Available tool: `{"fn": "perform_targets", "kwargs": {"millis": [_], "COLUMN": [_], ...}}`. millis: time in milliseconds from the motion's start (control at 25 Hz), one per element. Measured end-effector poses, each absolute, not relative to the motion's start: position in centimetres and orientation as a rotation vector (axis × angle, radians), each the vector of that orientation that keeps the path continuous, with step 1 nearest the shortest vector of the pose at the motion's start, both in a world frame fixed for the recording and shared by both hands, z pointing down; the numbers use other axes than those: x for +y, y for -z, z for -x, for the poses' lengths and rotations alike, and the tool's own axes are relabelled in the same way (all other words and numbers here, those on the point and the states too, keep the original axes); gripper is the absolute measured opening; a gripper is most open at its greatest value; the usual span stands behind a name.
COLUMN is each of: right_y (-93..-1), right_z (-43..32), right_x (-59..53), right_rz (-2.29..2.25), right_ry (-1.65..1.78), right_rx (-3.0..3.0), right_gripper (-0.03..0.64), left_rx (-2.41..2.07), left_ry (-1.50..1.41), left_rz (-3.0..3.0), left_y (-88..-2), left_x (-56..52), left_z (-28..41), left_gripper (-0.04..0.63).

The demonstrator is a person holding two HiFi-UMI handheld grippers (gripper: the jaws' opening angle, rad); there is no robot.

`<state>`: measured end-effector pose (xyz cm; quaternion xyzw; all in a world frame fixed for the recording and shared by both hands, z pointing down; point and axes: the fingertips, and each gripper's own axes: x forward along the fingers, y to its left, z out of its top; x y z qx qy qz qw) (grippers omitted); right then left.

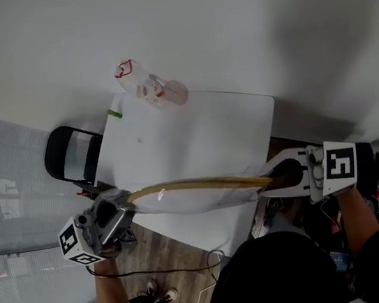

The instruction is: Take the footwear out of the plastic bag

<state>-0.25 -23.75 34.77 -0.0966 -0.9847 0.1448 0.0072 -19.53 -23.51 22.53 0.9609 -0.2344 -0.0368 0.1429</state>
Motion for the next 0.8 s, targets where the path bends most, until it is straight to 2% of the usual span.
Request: {"fn": "perform_targets", "kwargs": {"millis": [200,560,680,800], "right_y": [-35.2,-35.5,-35.4,-34.7], "right_z": [1.3,3.2,2.9,2.8], "right_x": [-24.5,-23.2,-23.6,-23.5], "right_rz": [0.265,0.111,0.014,-0.04], "right_ry": [-0.35,-0.221,-0.233,-0.218], "right_rx": [-3.103,-2.961,-2.882,-2.843], "right_gripper": [0.097,0.081,0.077,0.075], "left_rx": [-0.7,-0.692,-0.792,-0.829], "left_ry": [-0.055,-0.124,-0.101,-0.104], "left_rz": [-2.806,-2.77,-2.736,-2.714], "left_y": [-24.9,-29.5,-30.0,-31.0], "left_x": [-23.7,-23.8,-24.7,-24.7], "left_z": [19.5,23.5,26.9,29.1], "left_gripper": [0.099,0.103,0.03,0.023]}}
